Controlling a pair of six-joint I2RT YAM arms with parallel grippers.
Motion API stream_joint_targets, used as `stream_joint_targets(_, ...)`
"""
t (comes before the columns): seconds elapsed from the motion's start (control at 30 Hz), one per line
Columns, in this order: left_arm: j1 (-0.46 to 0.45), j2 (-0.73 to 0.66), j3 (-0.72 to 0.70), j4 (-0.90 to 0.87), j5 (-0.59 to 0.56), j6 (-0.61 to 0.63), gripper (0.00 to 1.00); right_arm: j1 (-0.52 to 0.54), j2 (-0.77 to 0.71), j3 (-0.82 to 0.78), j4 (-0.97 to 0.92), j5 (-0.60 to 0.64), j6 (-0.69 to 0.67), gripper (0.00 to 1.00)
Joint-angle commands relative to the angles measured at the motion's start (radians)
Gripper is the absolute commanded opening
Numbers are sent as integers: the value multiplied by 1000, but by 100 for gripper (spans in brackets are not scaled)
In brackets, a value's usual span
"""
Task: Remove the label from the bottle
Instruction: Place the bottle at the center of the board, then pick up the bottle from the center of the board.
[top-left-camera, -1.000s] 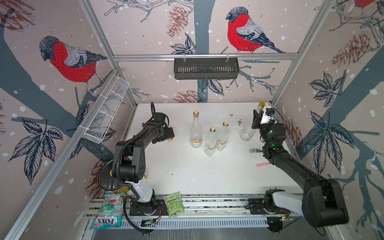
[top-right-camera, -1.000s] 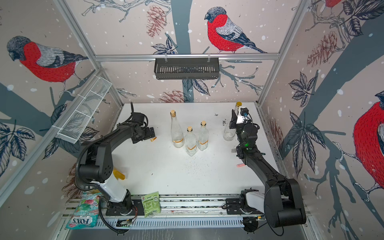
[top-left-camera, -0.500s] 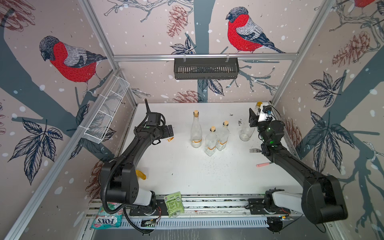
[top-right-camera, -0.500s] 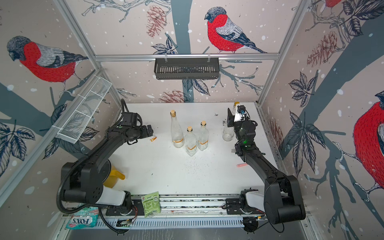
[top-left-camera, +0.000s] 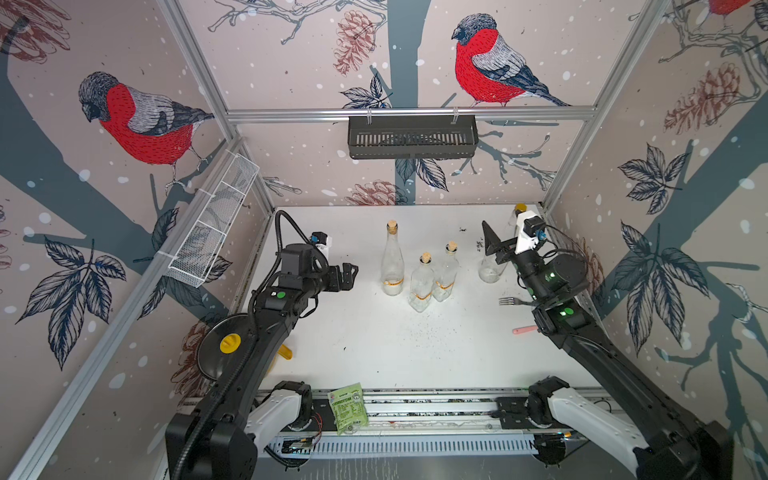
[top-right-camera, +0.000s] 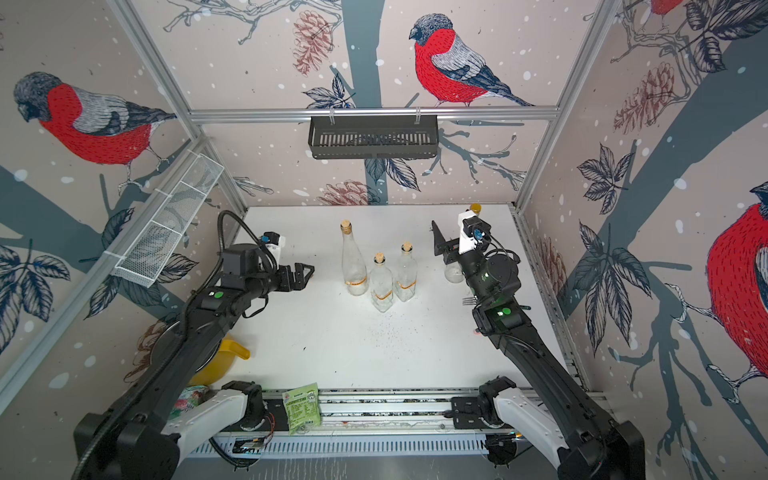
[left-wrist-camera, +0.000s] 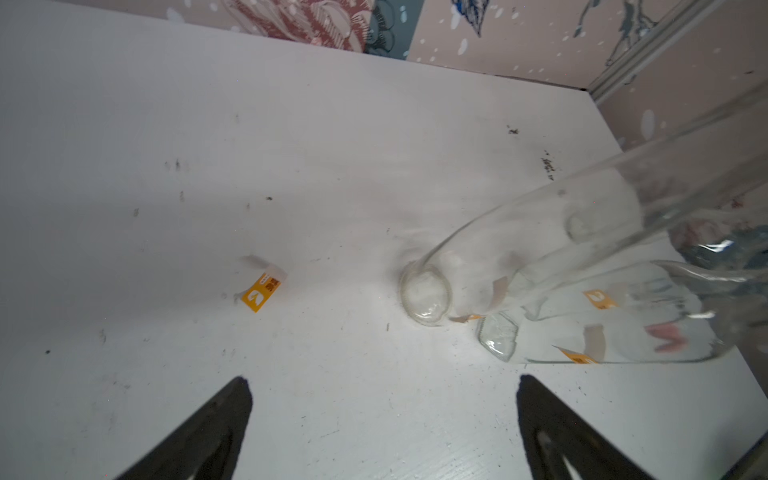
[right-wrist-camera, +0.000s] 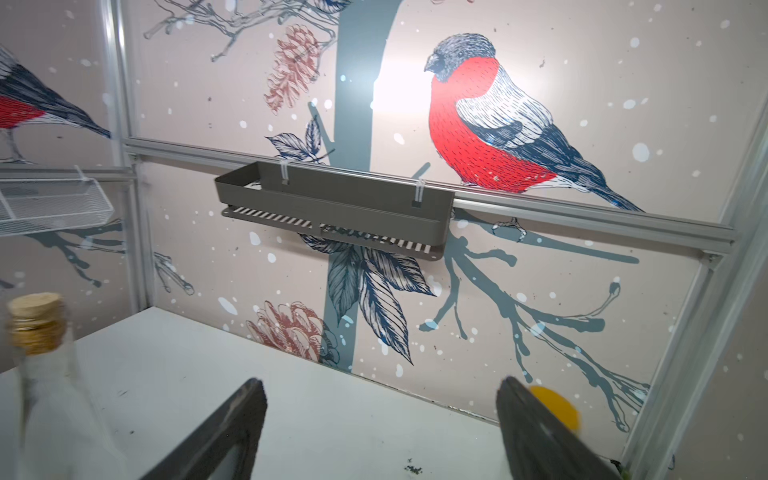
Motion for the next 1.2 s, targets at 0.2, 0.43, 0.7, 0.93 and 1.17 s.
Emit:
stream_joint_targets(0.2,-120,-120,-62,167,204,28,99,73,-61,13,-180,-211,19,90)
stream_joint_targets(0.43,-291,-161,-80,212,206,46,99,139,45,6,-119,-200,24,90)
stream_joint_targets(0.7,-456,-151,-89,296,149,46,99,147,163,1,-66,-131,33,89)
stream_joint_targets(0.93,-538,-128,-91,334,117,77,99,145,231,9,-50,-139,46,85)
stream_joint_targets(1.17,-561,-146,-120,364,99,83,99,145,269,13,-42,-152,48,62)
